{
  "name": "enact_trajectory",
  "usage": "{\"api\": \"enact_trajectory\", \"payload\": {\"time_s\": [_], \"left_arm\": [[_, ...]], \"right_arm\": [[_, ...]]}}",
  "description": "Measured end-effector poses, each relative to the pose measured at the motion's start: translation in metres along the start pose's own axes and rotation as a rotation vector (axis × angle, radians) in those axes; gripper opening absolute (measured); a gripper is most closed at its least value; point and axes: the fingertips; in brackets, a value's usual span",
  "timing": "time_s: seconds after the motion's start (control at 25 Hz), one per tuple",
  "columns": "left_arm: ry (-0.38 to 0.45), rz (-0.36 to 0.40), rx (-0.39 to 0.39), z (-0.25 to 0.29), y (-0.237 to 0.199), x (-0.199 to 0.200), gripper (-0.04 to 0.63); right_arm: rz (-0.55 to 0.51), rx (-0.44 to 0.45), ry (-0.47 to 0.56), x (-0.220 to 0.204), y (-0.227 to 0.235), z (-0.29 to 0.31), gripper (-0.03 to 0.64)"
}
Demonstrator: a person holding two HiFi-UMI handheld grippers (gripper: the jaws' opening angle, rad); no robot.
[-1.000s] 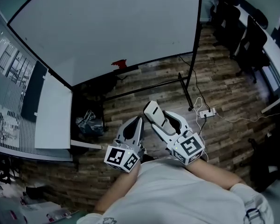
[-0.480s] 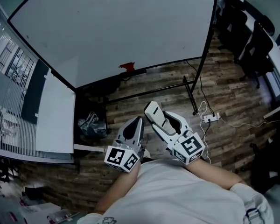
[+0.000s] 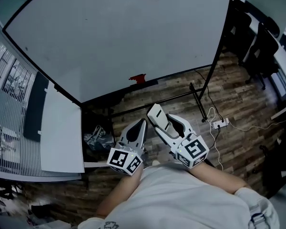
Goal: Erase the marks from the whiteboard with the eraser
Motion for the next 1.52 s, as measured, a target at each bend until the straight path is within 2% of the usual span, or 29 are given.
{"api": "enact_trajectory", "payload": {"time_s": [0.24, 0.44, 0.92, 1.28, 1.52], "left_arm": [[-0.029, 0.004, -0.050, -0.001, -0.031, 0.019, 0.006], [-0.041, -0.008, -0.075, -0.003, -0.048, 0.017, 0.006], [-0.047, -0.048, -0.002, 0.000, -0.095, 0.017, 0.006], [-0.029, -0.048, 0.074, 0.038, -0.137, 0.028, 0.006], [-0.022, -0.052, 0.086, 0.083, -0.156, 0.032, 0.006]], "right_arm": [[0.011, -0.042, 0.006, 0.004, -0.012, 0.038, 0.242], [0.011, -0.051, -0.015, 0.002, -0.018, 0.054, 0.242], [0.047, -0.003, -0.054, -0.019, -0.013, 0.094, 0.242], [0.032, 0.064, -0.050, -0.026, 0.022, 0.145, 0.242], [0.017, 0.087, -0.048, -0.028, 0.064, 0.174, 0.242]]}}
Point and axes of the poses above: the fingertips, and each gripper's own axes: z forward along the fingers, y to its right, x out of its top, and after that the axes turned 13 degrees about -z, right-handed
